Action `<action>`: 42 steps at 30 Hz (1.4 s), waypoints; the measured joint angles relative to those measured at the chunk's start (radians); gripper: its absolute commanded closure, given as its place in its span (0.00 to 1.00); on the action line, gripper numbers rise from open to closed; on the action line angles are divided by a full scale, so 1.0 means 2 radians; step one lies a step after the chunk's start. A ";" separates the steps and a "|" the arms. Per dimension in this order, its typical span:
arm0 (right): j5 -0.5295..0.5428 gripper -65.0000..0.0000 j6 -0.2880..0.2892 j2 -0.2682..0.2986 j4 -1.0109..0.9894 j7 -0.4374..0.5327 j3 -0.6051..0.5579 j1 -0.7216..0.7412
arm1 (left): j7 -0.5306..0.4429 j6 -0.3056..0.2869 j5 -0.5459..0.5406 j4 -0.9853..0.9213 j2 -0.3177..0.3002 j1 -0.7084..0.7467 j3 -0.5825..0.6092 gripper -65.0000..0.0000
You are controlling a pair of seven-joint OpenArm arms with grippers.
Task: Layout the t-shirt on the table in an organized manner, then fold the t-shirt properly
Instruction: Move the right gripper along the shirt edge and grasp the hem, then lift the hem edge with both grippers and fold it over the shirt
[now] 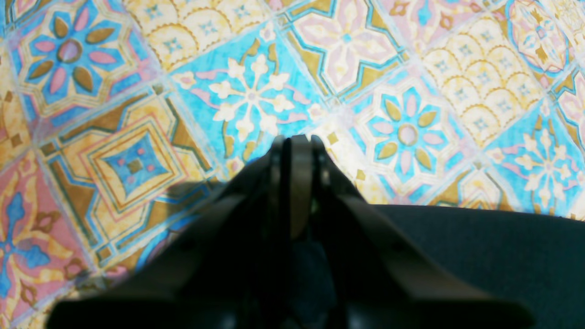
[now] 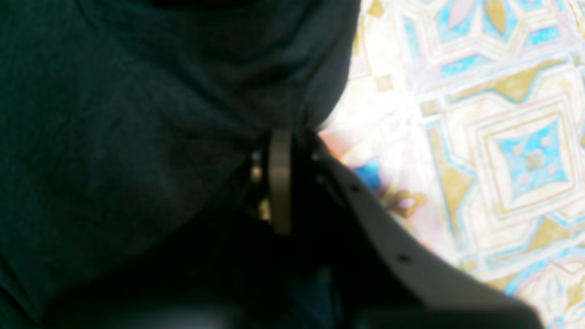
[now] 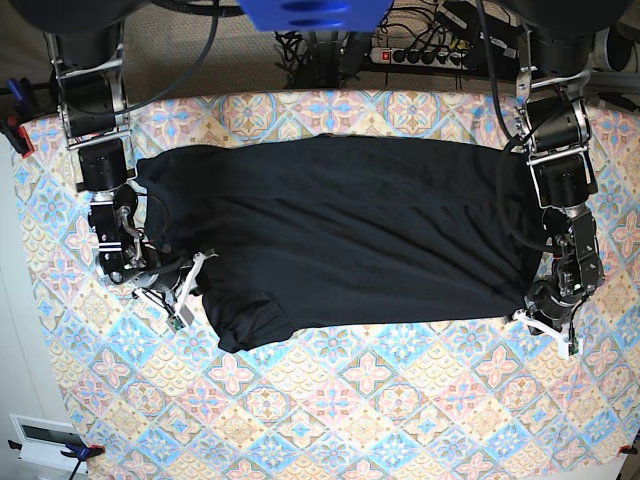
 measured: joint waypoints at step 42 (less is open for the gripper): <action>-0.006 1.00 0.078 0.013 0.425 -0.160 0.251 -0.261 | 0.004 -0.007 -0.058 0.317 -0.013 0.231 -0.118 1.00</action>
